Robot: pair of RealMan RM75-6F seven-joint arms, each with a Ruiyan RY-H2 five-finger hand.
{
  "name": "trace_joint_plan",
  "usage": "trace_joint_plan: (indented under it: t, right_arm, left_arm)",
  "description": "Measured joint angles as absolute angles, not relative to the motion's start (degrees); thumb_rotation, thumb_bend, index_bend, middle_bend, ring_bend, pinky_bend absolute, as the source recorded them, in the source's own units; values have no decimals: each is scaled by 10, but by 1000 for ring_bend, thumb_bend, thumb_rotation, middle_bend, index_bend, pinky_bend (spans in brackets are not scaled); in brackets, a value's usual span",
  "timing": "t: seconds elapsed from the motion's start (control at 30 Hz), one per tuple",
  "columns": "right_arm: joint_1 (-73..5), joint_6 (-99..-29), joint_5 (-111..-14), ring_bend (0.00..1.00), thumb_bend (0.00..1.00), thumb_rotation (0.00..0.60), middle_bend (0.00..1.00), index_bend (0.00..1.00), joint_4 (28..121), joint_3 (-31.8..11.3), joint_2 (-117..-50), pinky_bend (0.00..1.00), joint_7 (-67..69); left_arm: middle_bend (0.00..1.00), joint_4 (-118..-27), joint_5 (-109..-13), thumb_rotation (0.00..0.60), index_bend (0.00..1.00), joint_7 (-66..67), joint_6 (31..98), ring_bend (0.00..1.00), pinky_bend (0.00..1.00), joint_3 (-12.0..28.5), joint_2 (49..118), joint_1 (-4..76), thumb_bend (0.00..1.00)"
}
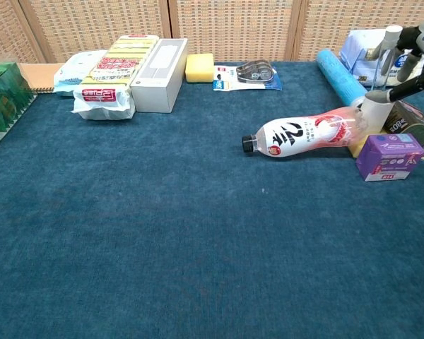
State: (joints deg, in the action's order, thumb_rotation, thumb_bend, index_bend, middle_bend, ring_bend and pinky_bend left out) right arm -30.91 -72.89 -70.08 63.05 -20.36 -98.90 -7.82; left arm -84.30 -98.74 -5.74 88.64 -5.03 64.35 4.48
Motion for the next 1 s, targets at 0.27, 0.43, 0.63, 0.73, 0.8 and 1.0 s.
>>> trace_joint_plan:
  t: [0.27,0.43,0.63,0.73,0.8,1.0]
  right_arm:
    - [-314,-729,-702,535,251,552,452,353,611,-203,-982,659,-75]
    - [-314,-727,-700,542,251,557,455,356,606,-201,-983,664,-70]
    - [-314,-725,-699,552,252,558,462,363,601,-197,-987,668,-68]
    - [-314,-726,-698,558,252,554,465,366,600,-196,-987,671,-67]
    - [-313,-727,-697,564,253,564,467,370,600,-196,-989,674,-67]
    - [-313,-726,-695,585,254,596,484,388,592,-193,-993,684,-71]
  left_arm:
    - [156,-848,-982,600,0,-52,880,76,237,-49,643,47,114]
    - [156,-849,-979,600,0,-51,879,76,237,-48,643,47,114]
    - [156,-849,-980,600,0,-51,879,76,237,-48,643,47,114]
    - [156,-848,-979,600,0,-52,878,76,237,-49,643,47,113]
    - [156,-848,-979,600,0,-53,878,76,237,-48,643,48,114]
    - [156,-848,-983,600,0,-55,879,76,237,-50,642,48,113]
